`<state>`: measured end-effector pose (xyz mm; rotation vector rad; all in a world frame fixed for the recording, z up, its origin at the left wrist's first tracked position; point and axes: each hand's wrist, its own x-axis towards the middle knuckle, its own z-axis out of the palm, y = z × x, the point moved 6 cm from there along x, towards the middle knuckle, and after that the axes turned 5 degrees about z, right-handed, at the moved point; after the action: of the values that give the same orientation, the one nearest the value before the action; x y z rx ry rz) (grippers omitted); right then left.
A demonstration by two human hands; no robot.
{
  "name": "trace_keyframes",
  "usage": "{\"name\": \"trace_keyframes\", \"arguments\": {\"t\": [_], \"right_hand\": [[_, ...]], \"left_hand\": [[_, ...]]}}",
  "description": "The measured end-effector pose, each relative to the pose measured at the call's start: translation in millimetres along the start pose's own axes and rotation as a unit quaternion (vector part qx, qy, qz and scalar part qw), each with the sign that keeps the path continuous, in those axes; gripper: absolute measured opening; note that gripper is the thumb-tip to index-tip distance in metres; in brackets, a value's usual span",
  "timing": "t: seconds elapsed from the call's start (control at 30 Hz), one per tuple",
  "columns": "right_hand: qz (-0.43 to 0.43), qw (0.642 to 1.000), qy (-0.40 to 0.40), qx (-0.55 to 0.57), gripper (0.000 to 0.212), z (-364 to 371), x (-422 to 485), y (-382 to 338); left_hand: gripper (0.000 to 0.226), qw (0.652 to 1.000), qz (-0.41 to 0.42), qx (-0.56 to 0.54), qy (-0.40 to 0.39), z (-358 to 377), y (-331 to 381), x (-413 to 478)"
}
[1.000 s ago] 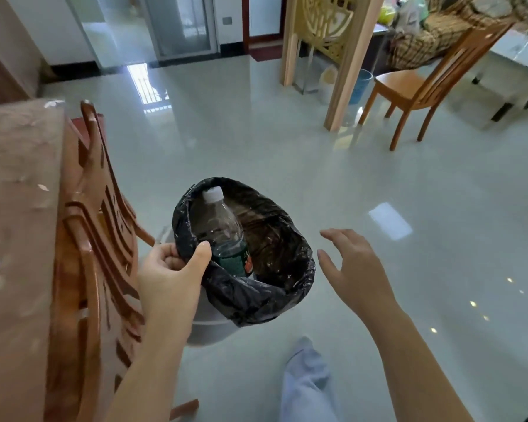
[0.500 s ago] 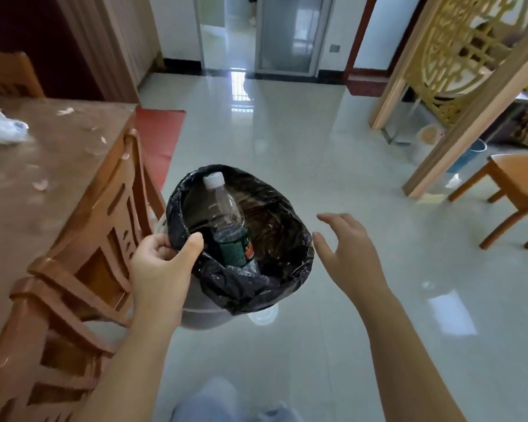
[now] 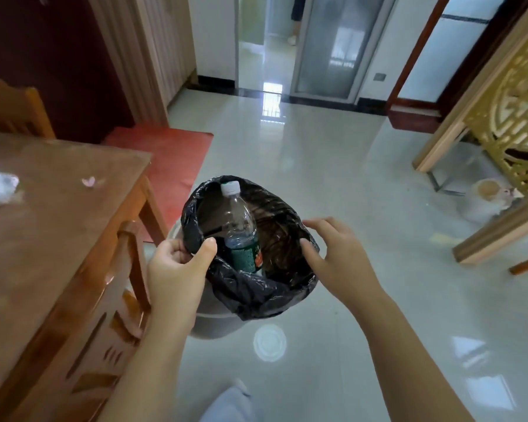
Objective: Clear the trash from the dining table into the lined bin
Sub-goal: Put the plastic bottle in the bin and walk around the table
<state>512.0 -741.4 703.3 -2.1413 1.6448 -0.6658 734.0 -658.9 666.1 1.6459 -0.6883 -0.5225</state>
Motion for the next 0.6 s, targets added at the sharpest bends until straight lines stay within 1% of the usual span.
{"name": "trace_keyframes", "arguments": {"t": [0.17,0.33,0.43,0.6], "right_hand": [[-0.039,0.999,-0.007,0.023,0.032,28.1,103.8,-25.8],[-0.063,0.997,-0.038,0.029,0.029,63.8,199.4,-27.7],[-0.103,0.992,-0.063,0.034,0.03,92.1,266.3,-40.9],[-0.213,0.966,-0.14,0.047,0.029,138.4,365.8,-89.6]], "left_hand": [[0.021,0.999,0.005,-0.007,0.034,24.7,15.5,92.9],[0.022,0.994,-0.006,-0.018,0.104,37.8,11.0,165.5],[0.019,0.985,-0.028,-0.031,0.169,38.3,3.4,213.5],[0.017,0.948,-0.047,-0.058,0.309,30.2,10.4,270.9]]}}
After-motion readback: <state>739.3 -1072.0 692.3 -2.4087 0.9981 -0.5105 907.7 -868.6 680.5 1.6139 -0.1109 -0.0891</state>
